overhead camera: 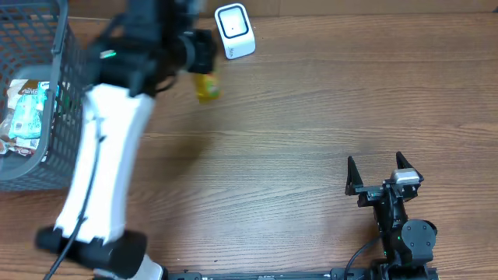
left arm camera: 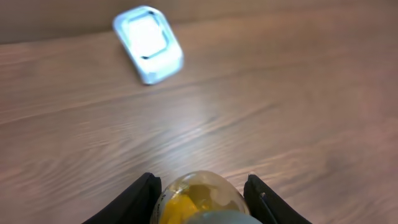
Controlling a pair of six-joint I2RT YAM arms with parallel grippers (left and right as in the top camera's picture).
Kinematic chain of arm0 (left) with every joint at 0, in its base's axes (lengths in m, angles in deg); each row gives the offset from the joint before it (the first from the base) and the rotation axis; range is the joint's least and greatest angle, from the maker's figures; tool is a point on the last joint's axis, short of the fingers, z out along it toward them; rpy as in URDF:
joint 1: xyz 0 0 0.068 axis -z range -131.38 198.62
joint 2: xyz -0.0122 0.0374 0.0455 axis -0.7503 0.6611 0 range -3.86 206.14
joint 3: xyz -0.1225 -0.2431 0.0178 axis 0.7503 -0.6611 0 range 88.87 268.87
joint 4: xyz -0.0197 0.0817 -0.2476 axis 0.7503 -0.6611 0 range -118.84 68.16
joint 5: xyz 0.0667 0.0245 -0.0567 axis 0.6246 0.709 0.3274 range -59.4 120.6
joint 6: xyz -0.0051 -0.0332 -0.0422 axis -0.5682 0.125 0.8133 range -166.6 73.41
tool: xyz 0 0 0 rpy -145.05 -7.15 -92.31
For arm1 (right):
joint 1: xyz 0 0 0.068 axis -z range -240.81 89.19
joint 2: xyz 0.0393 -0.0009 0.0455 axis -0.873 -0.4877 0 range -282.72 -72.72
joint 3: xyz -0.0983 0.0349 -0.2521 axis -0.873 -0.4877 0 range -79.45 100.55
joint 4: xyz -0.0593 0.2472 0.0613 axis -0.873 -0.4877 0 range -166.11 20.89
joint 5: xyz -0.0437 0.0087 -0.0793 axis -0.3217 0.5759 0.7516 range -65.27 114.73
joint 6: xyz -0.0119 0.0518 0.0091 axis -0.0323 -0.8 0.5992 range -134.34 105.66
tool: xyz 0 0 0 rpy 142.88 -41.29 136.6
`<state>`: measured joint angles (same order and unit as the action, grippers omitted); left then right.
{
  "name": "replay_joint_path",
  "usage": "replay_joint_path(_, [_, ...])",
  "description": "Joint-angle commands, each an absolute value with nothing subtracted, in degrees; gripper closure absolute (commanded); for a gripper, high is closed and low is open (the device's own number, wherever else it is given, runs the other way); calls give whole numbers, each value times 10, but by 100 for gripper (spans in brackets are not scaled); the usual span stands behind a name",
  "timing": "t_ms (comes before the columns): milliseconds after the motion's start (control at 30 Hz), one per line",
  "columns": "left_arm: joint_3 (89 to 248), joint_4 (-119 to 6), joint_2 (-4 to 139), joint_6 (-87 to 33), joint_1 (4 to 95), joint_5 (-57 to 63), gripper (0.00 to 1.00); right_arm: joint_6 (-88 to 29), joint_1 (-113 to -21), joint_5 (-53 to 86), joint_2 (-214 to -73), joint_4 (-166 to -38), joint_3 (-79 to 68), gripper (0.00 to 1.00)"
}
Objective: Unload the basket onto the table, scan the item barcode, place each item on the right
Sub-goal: 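Carry the Vim bottle toward the scanner and set it upright on the table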
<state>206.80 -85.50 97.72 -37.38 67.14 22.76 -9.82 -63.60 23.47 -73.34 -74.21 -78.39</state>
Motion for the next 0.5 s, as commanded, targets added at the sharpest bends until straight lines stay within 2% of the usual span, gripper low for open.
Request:
replay_joint_path(0, [2081,-831,1025,-352,736,248,56,-98,-640,235,-729,-739,-790,0])
replay_joint_path(200, [2081,-755,1113,-347,832,277,56,-98,-640,235,-729,-739,-790,0])
replay_joint_path(467, [2081,-664,1197,-288,897,286,55,-98,-640,235,-729,-739,-790,0])
